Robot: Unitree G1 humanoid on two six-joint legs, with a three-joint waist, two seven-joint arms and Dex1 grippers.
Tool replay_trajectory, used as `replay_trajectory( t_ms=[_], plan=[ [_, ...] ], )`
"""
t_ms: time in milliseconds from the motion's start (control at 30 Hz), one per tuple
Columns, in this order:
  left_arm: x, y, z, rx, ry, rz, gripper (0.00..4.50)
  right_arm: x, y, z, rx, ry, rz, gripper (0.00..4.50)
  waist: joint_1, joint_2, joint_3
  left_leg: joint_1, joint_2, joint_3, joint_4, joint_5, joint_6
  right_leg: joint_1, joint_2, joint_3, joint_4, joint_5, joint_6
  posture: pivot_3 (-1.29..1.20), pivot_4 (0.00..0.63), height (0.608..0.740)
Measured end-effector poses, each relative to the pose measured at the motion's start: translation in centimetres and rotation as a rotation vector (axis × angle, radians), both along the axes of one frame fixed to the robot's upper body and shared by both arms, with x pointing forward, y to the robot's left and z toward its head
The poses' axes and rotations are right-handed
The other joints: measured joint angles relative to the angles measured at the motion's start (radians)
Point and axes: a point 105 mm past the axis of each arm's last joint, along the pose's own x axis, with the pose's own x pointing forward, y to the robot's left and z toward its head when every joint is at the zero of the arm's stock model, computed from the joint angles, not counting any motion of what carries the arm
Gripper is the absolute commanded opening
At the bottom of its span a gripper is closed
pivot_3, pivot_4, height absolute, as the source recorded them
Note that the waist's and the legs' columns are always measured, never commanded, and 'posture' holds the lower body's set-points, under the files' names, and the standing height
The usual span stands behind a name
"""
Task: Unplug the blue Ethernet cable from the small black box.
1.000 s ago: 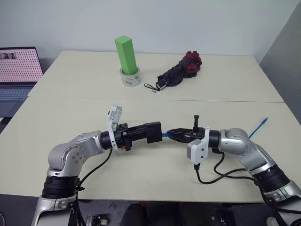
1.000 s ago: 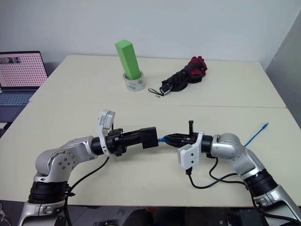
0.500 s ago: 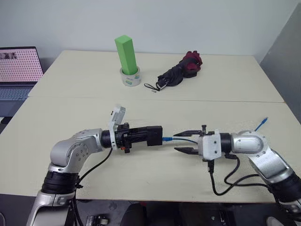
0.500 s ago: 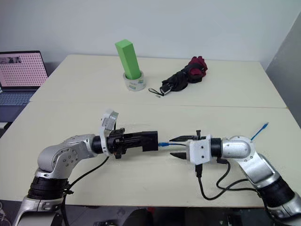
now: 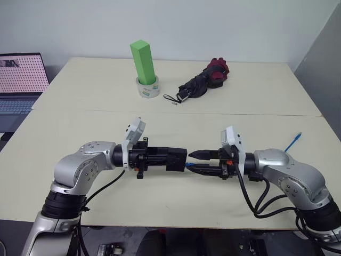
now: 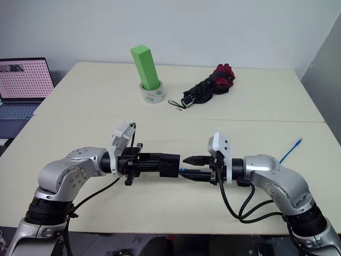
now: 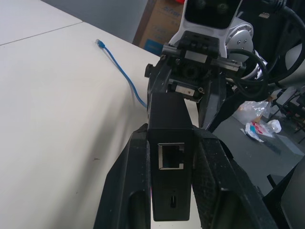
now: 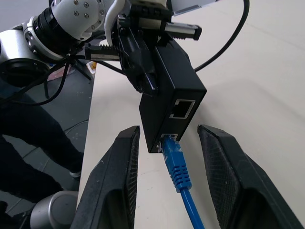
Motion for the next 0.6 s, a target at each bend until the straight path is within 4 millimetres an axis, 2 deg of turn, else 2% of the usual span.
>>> replay_trajectory(
  t_ms=[400, 467, 500, 567, 600],
  plan=[
    [-0.05, -0.11, 0.1, 0.005, -0.011, 0.007, 0.78, -0.18, 0.11, -0.2, -0.017, 0.04, 0.049, 2.03, 0.0, 0.0, 0.0, 0.0, 0.0, 0.0, 0.0, 0.0, 0.0, 0.0, 0.0, 0.0, 0.0, 0.0, 0.0, 0.0, 0.15, 0.74],
    [-0.03, -0.06, 0.09, 0.008, -0.012, 0.009, 0.78, -0.15, 0.08, -0.26, -0.021, 0.039, 0.048, 1.66, 0.0, 0.0, 0.0, 0.0, 0.0, 0.0, 0.0, 0.0, 0.0, 0.0, 0.0, 0.0, 0.0, 0.0, 0.0, 0.0, 0.15, 0.74],
    [-0.06, -0.03, 0.1, 0.01, -0.012, 0.009, 0.78, -0.16, 0.06, -0.28, -0.022, 0.04, 0.05, 1.65, 0.0, 0.0, 0.0, 0.0, 0.0, 0.0, 0.0, 0.0, 0.0, 0.0, 0.0, 0.0, 0.0, 0.0, 0.0, 0.0, 0.15, 0.74],
    [-0.15, -0.01, 0.11, 0.012, -0.014, 0.007, 0.78, -0.12, 0.03, -0.33, -0.023, 0.042, 0.05, 1.09, 0.0, 0.0, 0.0, 0.0, 0.0, 0.0, 0.0, 0.0, 0.0, 0.0, 0.0, 0.0, 0.0, 0.0, 0.0, 0.0, 0.15, 0.74],
    [-0.21, -0.02, 0.09, 0.013, -0.014, 0.006, 0.78, -0.07, 0.0, -0.37, -0.025, 0.042, 0.049, 0.95, 0.0, 0.0, 0.0, 0.0, 0.0, 0.0, 0.0, 0.0, 0.0, 0.0, 0.0, 0.0, 0.0, 0.0, 0.0, 0.0, 0.15, 0.74]
  ],
)
